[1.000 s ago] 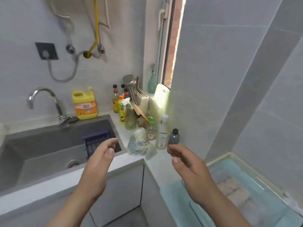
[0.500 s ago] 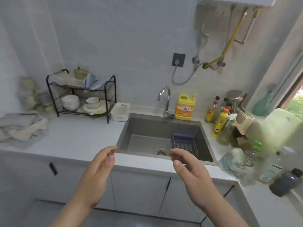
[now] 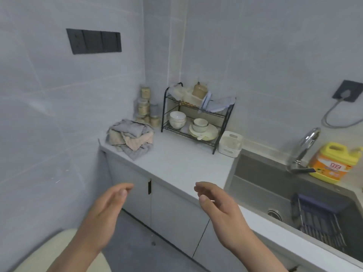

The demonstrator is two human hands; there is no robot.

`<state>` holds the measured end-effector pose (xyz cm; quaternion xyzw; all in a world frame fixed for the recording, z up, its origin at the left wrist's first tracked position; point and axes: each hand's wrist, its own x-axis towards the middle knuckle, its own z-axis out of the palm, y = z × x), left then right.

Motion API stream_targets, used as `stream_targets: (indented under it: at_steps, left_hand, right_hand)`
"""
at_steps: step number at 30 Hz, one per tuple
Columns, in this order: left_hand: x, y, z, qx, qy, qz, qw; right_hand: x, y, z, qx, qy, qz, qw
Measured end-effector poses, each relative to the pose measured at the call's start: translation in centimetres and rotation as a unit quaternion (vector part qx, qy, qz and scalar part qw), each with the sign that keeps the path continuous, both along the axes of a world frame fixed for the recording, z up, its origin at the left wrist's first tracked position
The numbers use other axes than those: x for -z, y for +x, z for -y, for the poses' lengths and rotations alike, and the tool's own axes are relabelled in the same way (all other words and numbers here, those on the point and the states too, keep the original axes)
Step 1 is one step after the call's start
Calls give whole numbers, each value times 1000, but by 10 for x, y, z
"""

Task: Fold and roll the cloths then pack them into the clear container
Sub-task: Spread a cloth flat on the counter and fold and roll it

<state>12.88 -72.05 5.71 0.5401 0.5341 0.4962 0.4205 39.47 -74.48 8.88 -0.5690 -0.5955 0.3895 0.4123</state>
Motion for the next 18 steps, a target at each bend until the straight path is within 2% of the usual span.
stream_targets:
  at_steps: [5, 11, 18]
  left_hand:
    - [10, -39, -39, -51, -4, -17, 999]
    - [24, -61, -138, -90, -9, -38, 995]
    - [36, -91, -262, -105, -42, -65, 992]
  right_hand:
    - [13, -39, -73, -57, -12, -8, 998]
    - [42, -58, -187, -96, -26, 0, 995]
    - [58, -74, -347, -86, -50, 16, 995]
